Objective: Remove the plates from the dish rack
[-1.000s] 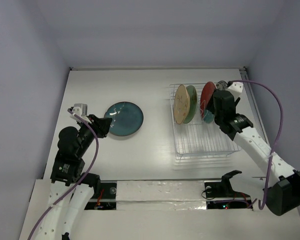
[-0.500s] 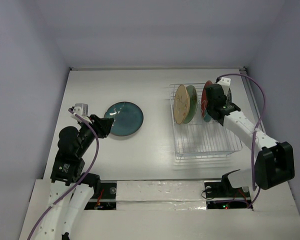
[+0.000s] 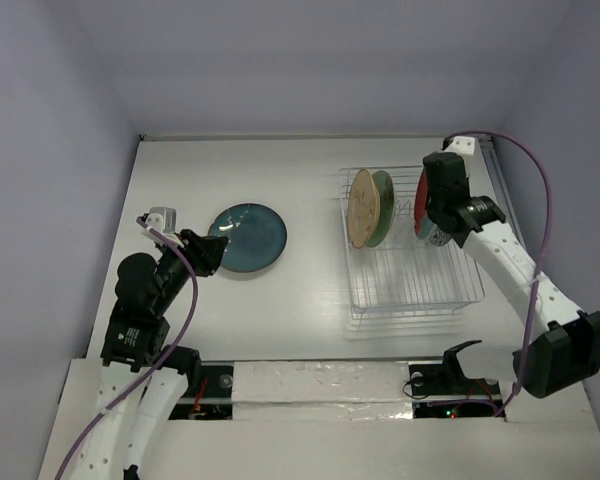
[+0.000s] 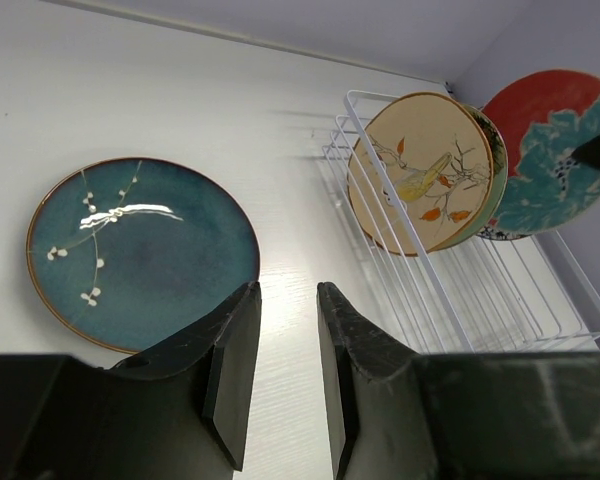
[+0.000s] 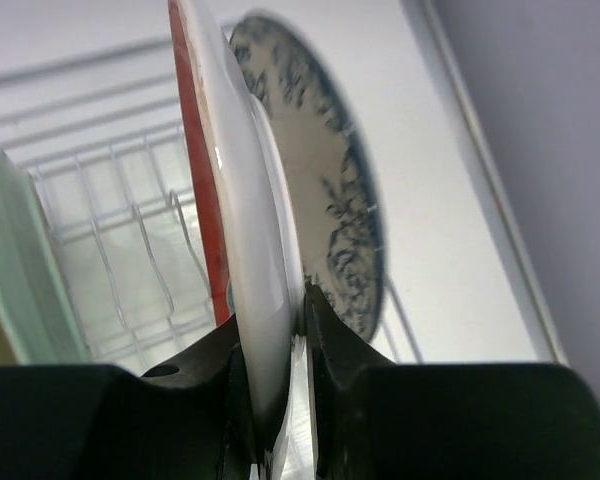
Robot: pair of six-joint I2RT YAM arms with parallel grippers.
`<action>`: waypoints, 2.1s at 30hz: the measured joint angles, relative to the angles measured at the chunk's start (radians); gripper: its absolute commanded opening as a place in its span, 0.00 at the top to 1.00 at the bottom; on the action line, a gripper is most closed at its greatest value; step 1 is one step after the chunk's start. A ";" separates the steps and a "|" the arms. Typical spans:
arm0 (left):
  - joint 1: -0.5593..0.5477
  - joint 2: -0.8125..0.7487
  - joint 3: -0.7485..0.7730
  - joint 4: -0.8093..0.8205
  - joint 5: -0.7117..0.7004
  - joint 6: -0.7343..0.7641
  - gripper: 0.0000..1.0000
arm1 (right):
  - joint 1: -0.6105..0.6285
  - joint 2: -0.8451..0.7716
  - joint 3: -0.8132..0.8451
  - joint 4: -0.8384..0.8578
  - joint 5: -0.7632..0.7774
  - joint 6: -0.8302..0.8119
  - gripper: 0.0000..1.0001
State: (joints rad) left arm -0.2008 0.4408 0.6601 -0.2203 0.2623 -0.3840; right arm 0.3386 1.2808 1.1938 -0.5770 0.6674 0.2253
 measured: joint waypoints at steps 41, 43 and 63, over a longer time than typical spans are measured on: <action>0.027 -0.031 0.000 -0.001 -0.012 0.000 0.73 | 0.494 0.620 0.208 0.658 -0.599 0.674 1.00; 0.027 -0.031 0.000 -0.001 -0.012 0.000 0.72 | 0.494 0.662 0.208 0.702 -0.606 0.714 1.00; 0.027 -0.032 0.000 -0.001 -0.012 0.000 0.72 | 0.497 0.781 0.157 0.809 -0.641 0.807 0.24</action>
State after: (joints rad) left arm -0.1741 0.4091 0.6601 -0.2214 0.2501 -0.3843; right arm 0.8356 2.0617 1.3506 0.2317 0.0261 1.0321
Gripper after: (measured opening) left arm 0.273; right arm 0.684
